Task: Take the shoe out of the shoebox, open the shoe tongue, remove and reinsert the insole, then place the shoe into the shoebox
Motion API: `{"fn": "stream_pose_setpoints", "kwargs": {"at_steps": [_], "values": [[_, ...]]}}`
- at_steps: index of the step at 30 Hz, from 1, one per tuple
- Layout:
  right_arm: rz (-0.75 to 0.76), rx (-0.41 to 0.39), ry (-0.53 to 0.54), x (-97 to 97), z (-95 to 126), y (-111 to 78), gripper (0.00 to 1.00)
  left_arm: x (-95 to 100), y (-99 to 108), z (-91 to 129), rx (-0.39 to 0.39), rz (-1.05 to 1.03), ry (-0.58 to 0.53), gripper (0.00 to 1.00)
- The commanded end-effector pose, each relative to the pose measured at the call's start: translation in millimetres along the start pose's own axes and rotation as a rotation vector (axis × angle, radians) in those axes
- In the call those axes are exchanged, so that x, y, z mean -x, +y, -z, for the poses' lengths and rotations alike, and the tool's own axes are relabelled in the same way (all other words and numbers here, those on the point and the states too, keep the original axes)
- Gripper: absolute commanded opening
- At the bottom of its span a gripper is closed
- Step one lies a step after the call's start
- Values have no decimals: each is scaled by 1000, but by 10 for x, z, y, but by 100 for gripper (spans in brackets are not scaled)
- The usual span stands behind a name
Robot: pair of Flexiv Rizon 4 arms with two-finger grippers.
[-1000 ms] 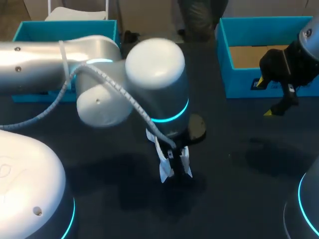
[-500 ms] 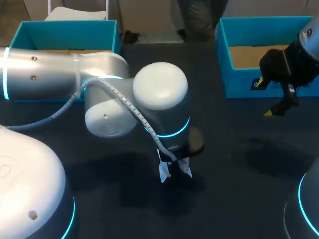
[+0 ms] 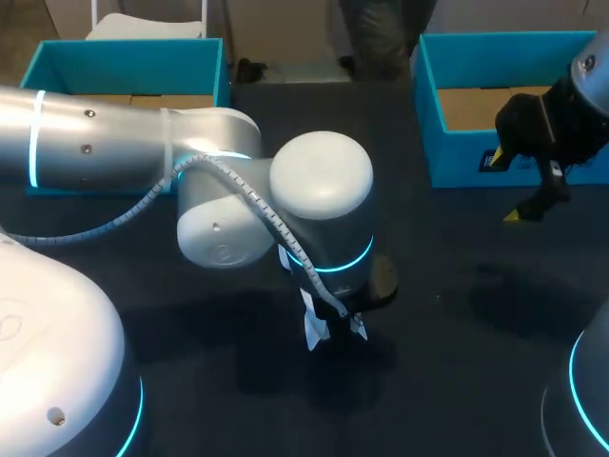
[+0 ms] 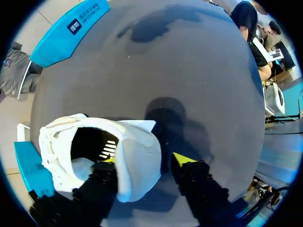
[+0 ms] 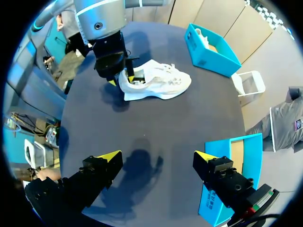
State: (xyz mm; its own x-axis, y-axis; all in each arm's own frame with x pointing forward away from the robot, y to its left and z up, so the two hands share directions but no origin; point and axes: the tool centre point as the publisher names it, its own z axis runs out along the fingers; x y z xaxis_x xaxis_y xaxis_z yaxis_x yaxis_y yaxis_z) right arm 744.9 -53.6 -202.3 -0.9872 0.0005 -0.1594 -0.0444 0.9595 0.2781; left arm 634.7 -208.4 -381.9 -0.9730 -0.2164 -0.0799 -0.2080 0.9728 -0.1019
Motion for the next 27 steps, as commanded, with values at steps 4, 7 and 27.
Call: {"fn": "stream_pose_setpoints", "kwargs": {"at_steps": [4,7,27], "values": [[0,-2,0,6,-13,1,100,-20,-68,-76,37,2,35,18],[0,-2,0,6,-13,1,100,-22,-58,-72,50,0,67,0],[0,-2,0,6,-13,1,100,61,53,721,138,-59,194,0]]}}
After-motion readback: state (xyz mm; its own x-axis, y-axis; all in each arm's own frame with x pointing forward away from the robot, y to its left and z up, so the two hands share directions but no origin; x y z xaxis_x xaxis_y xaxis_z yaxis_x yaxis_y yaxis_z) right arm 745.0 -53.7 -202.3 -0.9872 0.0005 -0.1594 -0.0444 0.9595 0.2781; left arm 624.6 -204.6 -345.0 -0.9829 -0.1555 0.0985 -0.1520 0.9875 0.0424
